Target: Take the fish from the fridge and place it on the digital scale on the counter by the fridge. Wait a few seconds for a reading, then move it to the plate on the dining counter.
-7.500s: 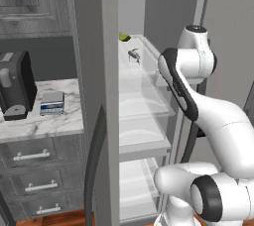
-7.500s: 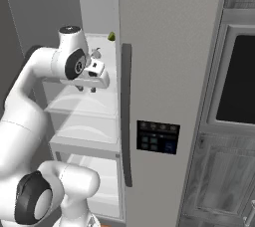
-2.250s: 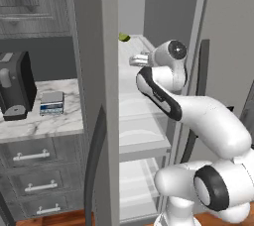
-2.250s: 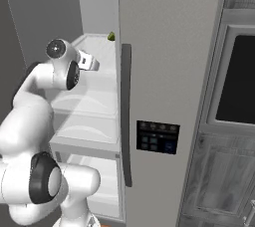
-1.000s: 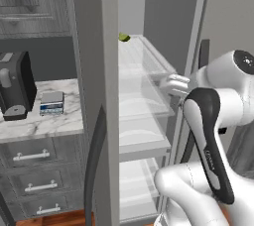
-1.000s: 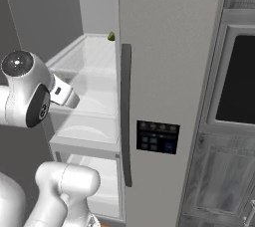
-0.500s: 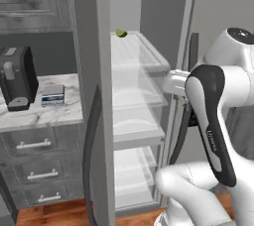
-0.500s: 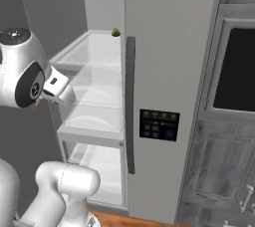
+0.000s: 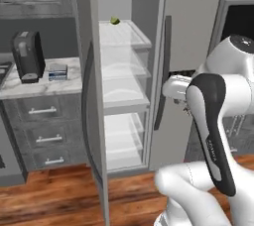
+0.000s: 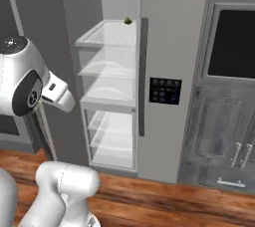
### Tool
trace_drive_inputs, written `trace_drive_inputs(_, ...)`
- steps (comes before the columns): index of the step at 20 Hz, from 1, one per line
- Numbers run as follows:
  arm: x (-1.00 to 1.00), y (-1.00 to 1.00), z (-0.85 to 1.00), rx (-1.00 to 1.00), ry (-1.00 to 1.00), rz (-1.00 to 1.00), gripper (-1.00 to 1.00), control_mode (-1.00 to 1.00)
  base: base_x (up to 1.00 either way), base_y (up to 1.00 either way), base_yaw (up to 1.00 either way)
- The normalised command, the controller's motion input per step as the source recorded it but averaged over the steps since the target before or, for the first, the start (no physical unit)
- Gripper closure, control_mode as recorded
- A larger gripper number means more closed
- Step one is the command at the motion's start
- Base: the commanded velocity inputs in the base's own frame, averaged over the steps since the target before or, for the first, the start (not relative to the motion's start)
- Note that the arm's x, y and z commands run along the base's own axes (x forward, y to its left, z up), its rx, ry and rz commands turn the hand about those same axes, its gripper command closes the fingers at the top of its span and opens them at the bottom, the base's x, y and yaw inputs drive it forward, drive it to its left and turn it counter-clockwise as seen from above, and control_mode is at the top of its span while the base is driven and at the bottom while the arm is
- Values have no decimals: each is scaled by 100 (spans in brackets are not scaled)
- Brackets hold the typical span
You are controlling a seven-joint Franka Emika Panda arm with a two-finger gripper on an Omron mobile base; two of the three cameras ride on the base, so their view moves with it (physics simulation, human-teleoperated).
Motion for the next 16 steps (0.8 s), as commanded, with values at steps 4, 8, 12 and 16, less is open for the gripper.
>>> trace_drive_inputs(4,0,0,0,0,0,0,100,100,-82,30,51)
trace_drive_inputs(8,0,0,0,0,0,0,100,100,-48,48,86)
trace_drive_inputs(12,0,0,0,0,0,0,100,100,-17,75,85)
trace_drive_inputs(16,0,0,0,0,0,0,100,100,9,79,70)
